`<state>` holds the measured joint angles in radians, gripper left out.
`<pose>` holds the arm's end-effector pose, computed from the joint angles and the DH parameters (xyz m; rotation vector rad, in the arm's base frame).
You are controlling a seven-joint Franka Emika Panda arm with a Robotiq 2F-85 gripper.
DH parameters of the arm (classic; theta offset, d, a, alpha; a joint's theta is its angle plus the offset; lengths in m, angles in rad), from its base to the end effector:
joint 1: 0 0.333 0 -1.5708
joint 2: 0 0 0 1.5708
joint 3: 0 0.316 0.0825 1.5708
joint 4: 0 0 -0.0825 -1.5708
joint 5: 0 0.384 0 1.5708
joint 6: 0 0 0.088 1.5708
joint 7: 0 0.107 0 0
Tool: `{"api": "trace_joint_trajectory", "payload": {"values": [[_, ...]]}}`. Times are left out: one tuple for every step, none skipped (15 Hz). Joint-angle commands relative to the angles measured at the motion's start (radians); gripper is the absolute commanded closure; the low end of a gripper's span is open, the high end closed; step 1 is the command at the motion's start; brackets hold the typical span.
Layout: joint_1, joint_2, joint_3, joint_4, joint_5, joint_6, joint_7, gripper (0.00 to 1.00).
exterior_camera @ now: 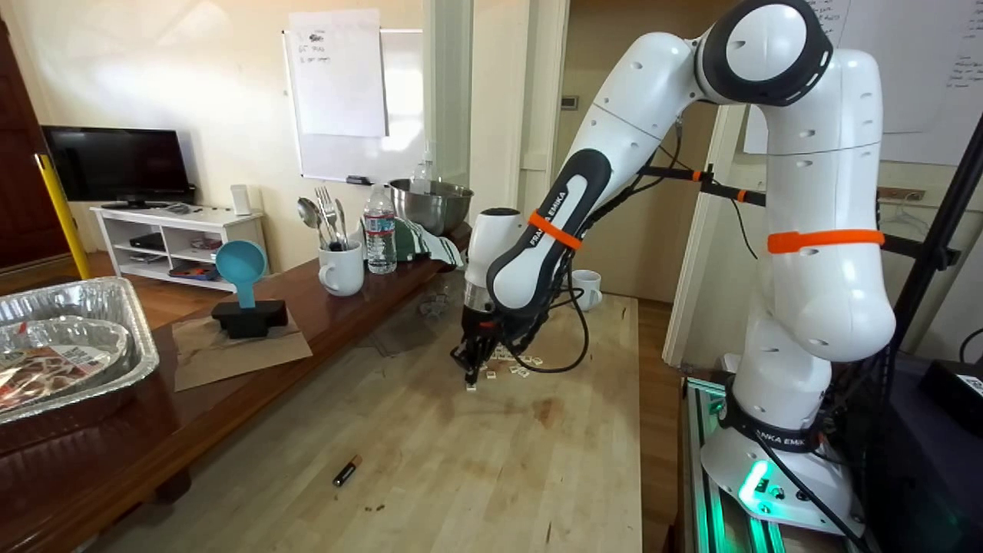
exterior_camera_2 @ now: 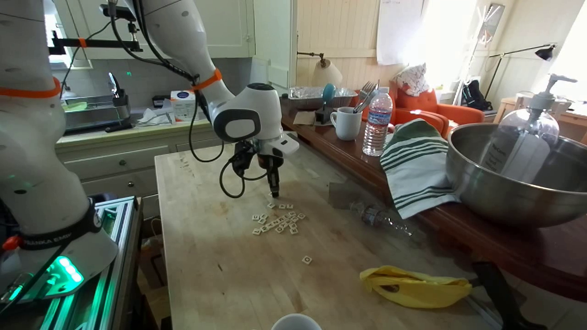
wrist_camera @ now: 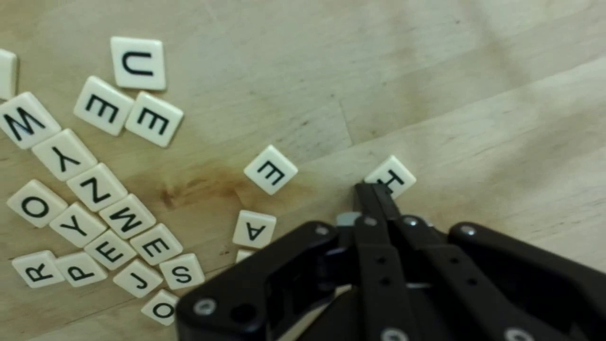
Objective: Align the small blocks on the table
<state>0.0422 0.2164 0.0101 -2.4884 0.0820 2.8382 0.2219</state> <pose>0.4865 0.0213 0.2164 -3.0622 0.3795 -0.1972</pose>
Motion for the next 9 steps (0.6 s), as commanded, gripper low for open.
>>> {"api": "trace_joint_trajectory", "payload": {"values": [[0.023,-0.066,-0.029,-0.060,-0.049,-0.033,0.026,1.00],[0.023,-0.077,-0.030,-0.072,-0.056,-0.034,0.027,1.00],[0.024,-0.088,-0.034,-0.086,-0.067,-0.027,0.029,1.00],[0.025,-0.096,-0.041,-0.097,-0.084,-0.020,0.038,1.00],[0.025,-0.105,-0.045,-0.108,-0.099,-0.011,0.043,1.00],[0.026,-0.111,-0.052,-0.118,-0.119,-0.008,0.058,1.00],[0.024,-0.115,-0.060,-0.126,-0.140,0.002,0.073,1.00],[0.018,-0.118,-0.062,-0.132,-0.148,0.007,0.079,1.00],[0.015,-0.113,-0.075,-0.133,-0.170,0.020,0.102,1.00]]}}
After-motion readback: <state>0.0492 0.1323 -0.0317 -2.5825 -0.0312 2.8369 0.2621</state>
